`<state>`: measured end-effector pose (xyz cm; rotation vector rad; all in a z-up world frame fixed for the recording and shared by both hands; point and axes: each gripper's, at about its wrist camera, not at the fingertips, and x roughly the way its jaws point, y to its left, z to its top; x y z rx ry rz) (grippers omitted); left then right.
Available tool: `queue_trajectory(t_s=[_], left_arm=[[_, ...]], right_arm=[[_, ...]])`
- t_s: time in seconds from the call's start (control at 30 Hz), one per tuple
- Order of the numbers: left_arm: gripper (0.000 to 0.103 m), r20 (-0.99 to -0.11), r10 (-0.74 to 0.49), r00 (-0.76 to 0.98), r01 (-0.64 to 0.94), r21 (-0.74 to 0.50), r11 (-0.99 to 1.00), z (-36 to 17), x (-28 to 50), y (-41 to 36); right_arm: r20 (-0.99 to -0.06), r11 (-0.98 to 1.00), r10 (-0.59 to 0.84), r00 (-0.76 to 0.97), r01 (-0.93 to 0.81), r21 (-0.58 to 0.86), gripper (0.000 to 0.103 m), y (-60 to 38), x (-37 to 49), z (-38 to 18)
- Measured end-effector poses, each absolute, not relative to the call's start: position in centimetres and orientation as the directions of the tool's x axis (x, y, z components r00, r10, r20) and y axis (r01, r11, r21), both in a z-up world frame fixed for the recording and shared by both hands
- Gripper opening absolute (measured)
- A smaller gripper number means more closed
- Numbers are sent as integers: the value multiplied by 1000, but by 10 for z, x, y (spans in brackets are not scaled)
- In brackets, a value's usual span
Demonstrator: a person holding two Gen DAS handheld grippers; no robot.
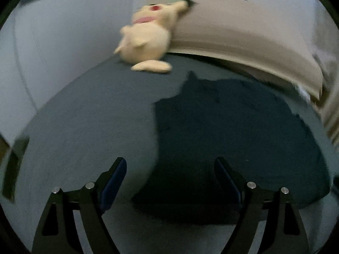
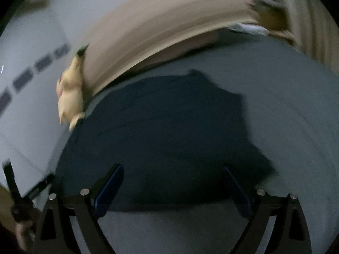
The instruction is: Fold large clothes
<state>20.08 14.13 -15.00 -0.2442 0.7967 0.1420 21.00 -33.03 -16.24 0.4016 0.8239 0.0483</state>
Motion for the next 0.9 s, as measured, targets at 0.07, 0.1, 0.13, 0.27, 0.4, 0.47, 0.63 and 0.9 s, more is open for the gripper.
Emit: queue_trajectory(t_s=[0.07, 0.1, 0.13, 0.27, 0.4, 0.47, 0.63, 0.9], left_arm=[[85, -732, 15, 682, -273, -235, 933, -158, 193, 164], [85, -746, 2, 666, -305, -270, 913, -165, 191, 175], [85, -755, -13, 655, -317, -291, 903, -171, 191, 180], [85, -752, -105, 651, -301, -383, 873, -179, 192, 183], [85, -751, -144, 644, -276, -404, 872, -178, 204, 175], [85, -769, -159, 619, -288, -411, 865, -183, 210, 173], [27, -778, -167, 605, -231, -373, 899, -179, 218, 163], [13, -802, -113, 587, -232, -300, 925, -194, 220, 161]], right_arm=[[-696, 864, 209, 687, 204, 460, 95, -366, 192, -174], [-697, 842, 212, 685, 234, 486, 95, -376, 187, -179], [-702, 803, 225, 675, 280, 527, 95, -392, 183, -189], [-671, 700, 325, 666, 307, 644, 95, -410, 184, -210], [-659, 683, 367, 656, 291, 670, 95, -407, 203, -214], [-673, 672, 364, 644, 318, 668, 95, -407, 214, -222], [-702, 689, 389, 597, 318, 652, 28, -405, 246, -226], [-782, 828, 301, 547, 257, 498, 25, -389, 250, -227]])
